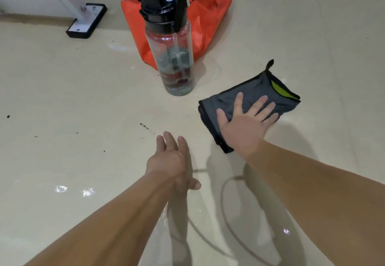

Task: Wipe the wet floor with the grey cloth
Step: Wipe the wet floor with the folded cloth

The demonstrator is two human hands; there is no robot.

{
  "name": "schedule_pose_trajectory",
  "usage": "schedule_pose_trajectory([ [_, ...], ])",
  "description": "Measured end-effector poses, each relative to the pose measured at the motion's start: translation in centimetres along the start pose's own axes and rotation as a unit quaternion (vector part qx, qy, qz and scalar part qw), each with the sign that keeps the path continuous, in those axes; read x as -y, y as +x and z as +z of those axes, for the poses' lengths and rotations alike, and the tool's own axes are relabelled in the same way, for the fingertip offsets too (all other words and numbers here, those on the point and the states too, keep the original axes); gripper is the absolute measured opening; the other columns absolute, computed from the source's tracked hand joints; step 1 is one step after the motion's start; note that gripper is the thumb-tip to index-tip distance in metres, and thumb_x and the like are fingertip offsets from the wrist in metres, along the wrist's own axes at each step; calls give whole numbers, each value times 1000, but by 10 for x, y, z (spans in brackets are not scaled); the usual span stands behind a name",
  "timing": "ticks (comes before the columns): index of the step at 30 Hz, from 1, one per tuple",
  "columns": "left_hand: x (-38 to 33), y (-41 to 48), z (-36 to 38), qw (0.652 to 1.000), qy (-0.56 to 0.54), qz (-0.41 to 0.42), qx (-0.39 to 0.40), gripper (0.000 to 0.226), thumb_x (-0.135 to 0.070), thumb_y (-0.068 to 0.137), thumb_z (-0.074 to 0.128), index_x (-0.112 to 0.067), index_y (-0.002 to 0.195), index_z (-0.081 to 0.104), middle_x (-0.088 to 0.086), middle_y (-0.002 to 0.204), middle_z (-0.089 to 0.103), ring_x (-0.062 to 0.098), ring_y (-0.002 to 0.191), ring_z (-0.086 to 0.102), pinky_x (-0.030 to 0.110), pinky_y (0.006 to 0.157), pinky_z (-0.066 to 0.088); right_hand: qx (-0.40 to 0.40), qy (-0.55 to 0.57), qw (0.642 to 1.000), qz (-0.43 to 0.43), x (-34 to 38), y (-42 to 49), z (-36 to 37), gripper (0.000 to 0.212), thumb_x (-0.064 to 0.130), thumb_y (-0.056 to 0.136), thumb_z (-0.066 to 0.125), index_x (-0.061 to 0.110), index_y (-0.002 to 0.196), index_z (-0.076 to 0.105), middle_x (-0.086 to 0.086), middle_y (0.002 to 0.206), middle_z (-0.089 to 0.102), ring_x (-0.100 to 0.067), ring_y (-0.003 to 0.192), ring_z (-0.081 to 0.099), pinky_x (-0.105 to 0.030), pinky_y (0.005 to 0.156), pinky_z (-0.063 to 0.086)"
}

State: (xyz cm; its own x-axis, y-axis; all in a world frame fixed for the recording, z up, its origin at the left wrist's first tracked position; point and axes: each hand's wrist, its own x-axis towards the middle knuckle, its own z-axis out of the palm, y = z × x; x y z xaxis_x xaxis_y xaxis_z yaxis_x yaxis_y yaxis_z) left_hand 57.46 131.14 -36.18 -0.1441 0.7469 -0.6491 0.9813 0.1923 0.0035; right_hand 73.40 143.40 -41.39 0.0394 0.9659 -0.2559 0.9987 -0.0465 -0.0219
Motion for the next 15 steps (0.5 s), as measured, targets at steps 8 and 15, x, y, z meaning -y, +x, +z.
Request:
schedule_pose_trajectory([
  [8, -6, -14, 4, 997, 0, -15, -75, 118, -72, 70, 74, -17, 152, 8, 17, 159, 2, 32, 153, -4, 40, 111, 44, 14, -53, 983, -174, -59, -49, 10, 86, 82, 87, -8, 36, 159, -20, -27, 164, -24, -46, 152, -22, -61, 122, -5],
  [15, -83, -59, 18, 976, 9, 190, -102, 70, -20, 103, 41, -10, 161, 4, 14, 170, -15, 28, 157, -13, 24, 120, -5, 21, -38, 999, -1, -180, -89, 10, 89, 79, 88, -7, 29, 161, -15, -26, 167, -16, -43, 155, -14, -56, 125, -1],
])
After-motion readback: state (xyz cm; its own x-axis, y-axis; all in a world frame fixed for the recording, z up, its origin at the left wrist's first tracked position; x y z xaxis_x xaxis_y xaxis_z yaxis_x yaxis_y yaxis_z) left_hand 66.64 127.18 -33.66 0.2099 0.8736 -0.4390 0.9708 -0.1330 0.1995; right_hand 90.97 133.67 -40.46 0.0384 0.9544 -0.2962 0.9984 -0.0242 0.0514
